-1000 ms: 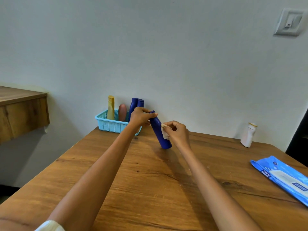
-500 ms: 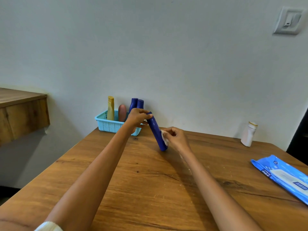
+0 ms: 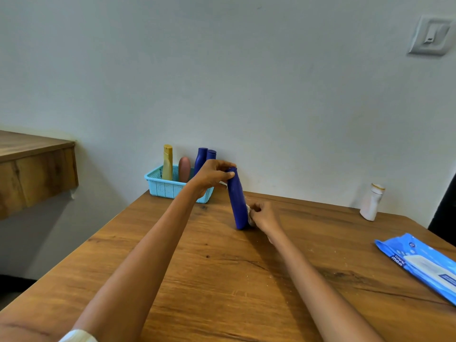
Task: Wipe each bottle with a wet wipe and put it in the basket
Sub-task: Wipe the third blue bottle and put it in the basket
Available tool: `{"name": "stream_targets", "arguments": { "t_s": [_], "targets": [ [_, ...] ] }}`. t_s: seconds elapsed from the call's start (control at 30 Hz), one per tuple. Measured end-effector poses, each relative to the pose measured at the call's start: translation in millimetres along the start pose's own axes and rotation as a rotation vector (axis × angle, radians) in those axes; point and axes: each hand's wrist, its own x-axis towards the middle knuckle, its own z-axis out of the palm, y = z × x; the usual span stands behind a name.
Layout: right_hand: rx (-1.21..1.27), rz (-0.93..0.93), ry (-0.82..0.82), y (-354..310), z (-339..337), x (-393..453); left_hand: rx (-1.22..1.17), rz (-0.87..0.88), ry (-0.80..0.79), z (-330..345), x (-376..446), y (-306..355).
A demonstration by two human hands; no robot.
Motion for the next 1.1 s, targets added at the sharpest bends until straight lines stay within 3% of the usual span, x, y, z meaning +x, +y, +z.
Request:
{"name": "stream_targets", "arguments": {
  "t_s": [0.2,0.5,0.77,0.9,1.0,1.1],
  "targets": [
    [0.219,-0.046,0.083,-15,6,4,0.005,0.005,0.013,-5,1,-2],
    [0.587,-0.138,0.199,-44,-7,7,-0.014,0.074,-0.231,-3,-4,8],
    [0.765,-0.176,0.351,-50,-15,0,0.067,0.139,-0.173,15,0,10],
    [0.518,-0.378,0.445,-56,-27,-2,0.103,0.161,-0.162,23,2,9],
    [0.027,-0.563,0.343,-56,-32,-3,0.114,0.199,-0.134,26,1,10],
    [-0.075,-0.574,0.195,-55,-38,-4,0.122,0.219,-0.083,23,0,8]
  ]
}}
